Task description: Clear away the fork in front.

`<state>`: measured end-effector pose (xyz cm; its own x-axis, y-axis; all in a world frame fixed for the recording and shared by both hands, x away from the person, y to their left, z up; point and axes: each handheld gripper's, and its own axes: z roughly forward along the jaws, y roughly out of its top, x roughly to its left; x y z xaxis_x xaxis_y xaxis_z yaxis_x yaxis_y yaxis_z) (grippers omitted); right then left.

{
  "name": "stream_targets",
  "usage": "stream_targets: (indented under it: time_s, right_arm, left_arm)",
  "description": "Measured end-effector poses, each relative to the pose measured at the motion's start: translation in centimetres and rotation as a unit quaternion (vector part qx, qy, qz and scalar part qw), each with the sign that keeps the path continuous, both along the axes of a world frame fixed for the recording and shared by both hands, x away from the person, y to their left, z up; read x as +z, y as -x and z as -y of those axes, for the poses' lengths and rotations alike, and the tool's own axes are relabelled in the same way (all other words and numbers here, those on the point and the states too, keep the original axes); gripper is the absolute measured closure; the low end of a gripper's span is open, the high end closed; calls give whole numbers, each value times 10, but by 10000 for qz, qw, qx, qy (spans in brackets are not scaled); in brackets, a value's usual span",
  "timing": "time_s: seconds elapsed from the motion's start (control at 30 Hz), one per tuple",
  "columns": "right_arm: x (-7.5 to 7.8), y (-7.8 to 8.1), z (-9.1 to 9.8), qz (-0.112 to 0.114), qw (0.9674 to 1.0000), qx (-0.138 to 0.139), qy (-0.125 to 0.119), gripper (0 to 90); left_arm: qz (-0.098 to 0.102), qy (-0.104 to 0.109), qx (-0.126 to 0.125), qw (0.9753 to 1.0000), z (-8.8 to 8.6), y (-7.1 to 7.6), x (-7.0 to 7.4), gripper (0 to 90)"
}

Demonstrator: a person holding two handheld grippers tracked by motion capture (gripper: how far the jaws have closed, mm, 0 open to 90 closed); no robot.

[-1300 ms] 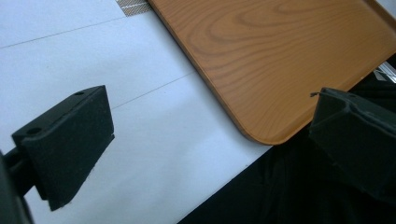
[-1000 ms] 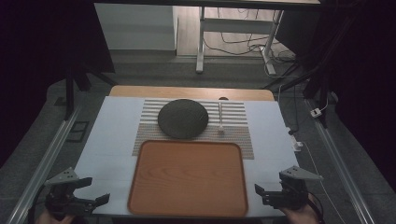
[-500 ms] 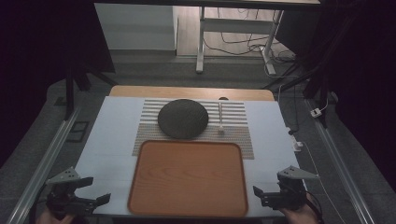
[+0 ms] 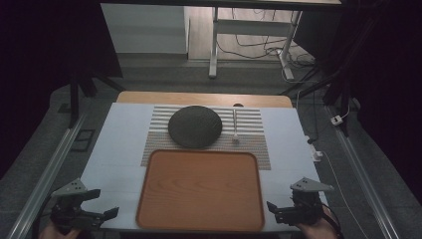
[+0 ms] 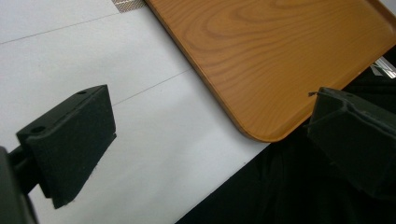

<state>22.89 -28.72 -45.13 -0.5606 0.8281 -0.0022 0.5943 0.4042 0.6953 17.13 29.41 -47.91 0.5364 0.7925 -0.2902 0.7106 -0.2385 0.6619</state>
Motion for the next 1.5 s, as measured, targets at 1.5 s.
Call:
stream_targets:
  time_s: [1.5]
  right_arm:
    - [-18,-30,-91,91,9823,1698,783,0]
  left_arm:
    - [-44,-119,-6,9999,2,-1,-1,8]
